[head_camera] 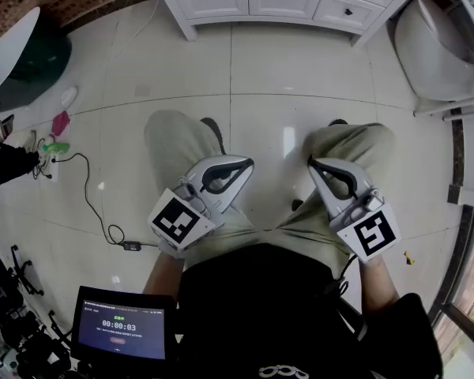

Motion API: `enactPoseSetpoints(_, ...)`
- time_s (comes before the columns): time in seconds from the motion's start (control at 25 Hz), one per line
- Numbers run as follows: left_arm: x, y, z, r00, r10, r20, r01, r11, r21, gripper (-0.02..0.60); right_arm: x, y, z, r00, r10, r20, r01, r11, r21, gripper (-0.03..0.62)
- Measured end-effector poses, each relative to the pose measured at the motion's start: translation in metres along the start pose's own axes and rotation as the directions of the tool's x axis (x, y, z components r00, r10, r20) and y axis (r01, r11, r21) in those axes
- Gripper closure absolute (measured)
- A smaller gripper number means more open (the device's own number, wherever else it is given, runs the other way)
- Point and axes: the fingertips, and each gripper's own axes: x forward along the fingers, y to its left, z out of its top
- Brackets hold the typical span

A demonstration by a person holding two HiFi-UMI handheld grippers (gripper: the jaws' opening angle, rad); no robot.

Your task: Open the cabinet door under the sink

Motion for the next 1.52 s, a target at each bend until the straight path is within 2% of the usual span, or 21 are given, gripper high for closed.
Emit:
enactPoseSetpoints(0.28,0.031,0.021,0.008,1.0,0.019,-0.01,-0.019,1.0,-0.012,0.566,0.004,-0.03,-0.007,0.997,0.023,-0.072,-0.026,0.999,-0.032,0.603)
enactPoseSetpoints(0.4,0.055,0.039,0.017,1.0,0.023,-0.012,-0.023,1.0,-0.02,0.566,0.01,-0.052,-0.016,0.996,0.023,-0.081,-0.023,1.0,0.007,0.603)
enactPoseSetpoints(0.6,0.087,0.029,0.047,0.997,-0.038,0.064,0.04,0.999,-0.033,0.566,0.005,-0.088,-0.011,0.999,-0.002,-0.035,0.006,0.996,0.088,0.603)
enactPoseSetpoints(0.72,0.103,0.041,0.045,0.997,-0.071,0.035,0.071,0.997,-0.013,0.566,0.021,-0.114,-0.012,0.999,0.0,-0.034,0.003,0.997,0.081,0.603)
enactPoseSetpoints(0.92,0.111,0.074,0.041,1.0,-0.028,0.012,0.029,0.994,-0.107,0.566,0.038,-0.135,-0.025,0.997,0.026,-0.066,-0.022,0.998,0.065,0.603)
enactPoseSetpoints(1.08,0.116,0.094,0.051,1.0,-0.01,0.027,0.013,0.993,-0.115,0.566,0.051,-0.15,-0.023,0.997,0.041,-0.069,-0.038,0.999,0.035,0.603)
enactPoseSetpoints(1.2,0.12,0.107,0.054,1.0,0.025,-0.004,-0.026,0.994,-0.103,0.566,0.061,-0.152,-0.019,0.996,0.054,-0.075,-0.055,0.998,-0.019,0.603)
enactPoseSetpoints(1.36,0.119,0.126,0.059,0.996,0.09,-0.009,-0.091,0.991,-0.103,0.566,0.073,-0.158,-0.02,0.993,0.07,-0.09,-0.072,0.997,-0.011,0.603)
enactPoseSetpoints(1.52,0.116,0.145,0.051,0.992,0.122,0.008,-0.119,0.981,-0.154,0.566,0.086,-0.158,-0.008,0.996,0.068,-0.065,-0.069,0.998,-0.004,0.603)
